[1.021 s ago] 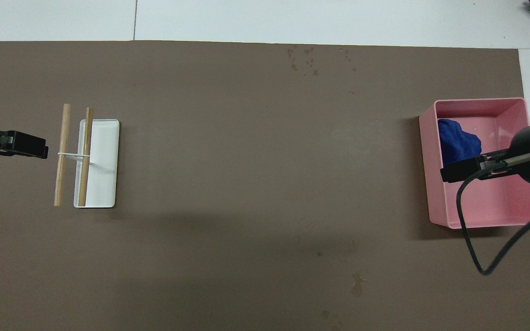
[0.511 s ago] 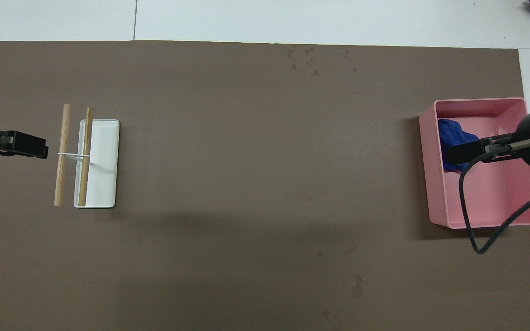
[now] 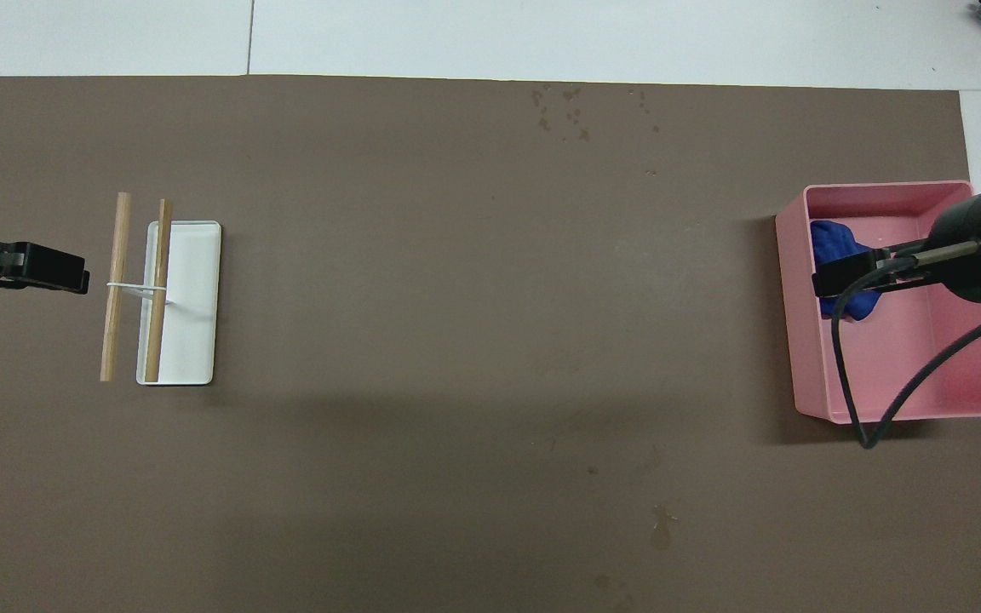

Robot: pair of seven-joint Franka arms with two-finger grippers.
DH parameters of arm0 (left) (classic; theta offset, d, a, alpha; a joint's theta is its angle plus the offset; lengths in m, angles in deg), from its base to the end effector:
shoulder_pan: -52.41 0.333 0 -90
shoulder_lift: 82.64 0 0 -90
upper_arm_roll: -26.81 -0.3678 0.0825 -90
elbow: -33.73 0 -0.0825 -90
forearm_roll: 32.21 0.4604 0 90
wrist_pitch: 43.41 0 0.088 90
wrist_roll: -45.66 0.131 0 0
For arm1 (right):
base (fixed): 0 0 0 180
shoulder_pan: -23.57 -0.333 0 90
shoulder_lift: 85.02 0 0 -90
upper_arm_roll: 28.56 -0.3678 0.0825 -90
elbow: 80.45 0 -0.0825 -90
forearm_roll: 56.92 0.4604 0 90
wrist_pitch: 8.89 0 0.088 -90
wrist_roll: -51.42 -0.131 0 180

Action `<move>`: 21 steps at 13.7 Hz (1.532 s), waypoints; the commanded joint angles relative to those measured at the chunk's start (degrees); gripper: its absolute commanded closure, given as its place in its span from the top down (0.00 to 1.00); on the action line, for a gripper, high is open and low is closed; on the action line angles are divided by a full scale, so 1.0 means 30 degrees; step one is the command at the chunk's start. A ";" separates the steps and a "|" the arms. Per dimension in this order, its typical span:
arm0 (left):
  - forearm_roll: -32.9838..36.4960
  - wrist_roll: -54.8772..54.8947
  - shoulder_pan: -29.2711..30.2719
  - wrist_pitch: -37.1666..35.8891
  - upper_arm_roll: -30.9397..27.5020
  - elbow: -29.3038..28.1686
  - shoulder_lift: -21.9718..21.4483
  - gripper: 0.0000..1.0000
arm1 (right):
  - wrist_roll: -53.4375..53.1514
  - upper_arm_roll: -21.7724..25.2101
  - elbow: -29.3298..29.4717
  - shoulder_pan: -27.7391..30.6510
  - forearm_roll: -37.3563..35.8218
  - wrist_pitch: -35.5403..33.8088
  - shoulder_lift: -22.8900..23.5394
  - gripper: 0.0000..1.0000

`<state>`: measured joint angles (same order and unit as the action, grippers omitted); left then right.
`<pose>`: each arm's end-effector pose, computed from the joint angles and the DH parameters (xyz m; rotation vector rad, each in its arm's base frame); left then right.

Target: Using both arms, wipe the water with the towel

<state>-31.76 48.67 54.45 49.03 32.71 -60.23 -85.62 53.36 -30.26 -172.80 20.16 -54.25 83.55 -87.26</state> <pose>0.6150 -0.0421 0.6503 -3.1227 0.1877 -0.0396 0.6188 0.0616 0.6582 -3.0887 -0.1887 -0.0609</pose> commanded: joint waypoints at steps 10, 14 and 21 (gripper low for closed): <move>0.0261 0.0168 0.0083 0.0181 0.0024 -0.0554 -0.0501 1.00 | -0.0120 0.0887 -0.0244 -0.0093 -0.0246 0.0123 -0.1069 1.00; 0.0261 0.0168 0.0083 0.0181 0.0024 -0.0554 -0.0501 1.00 | -0.0119 0.1035 -0.0625 -0.0064 -0.0304 0.0211 -0.1041 1.00; 0.0261 0.0168 0.0083 0.0181 0.0024 -0.0554 -0.0501 1.00 | -0.0060 0.1006 0.0691 0.0053 -0.0978 -0.0168 0.0394 1.00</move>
<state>-31.76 48.67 54.45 49.03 32.71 -60.24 -85.62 53.36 -27.29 -173.22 20.18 -56.09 84.17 -87.93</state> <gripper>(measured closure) 0.000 0.000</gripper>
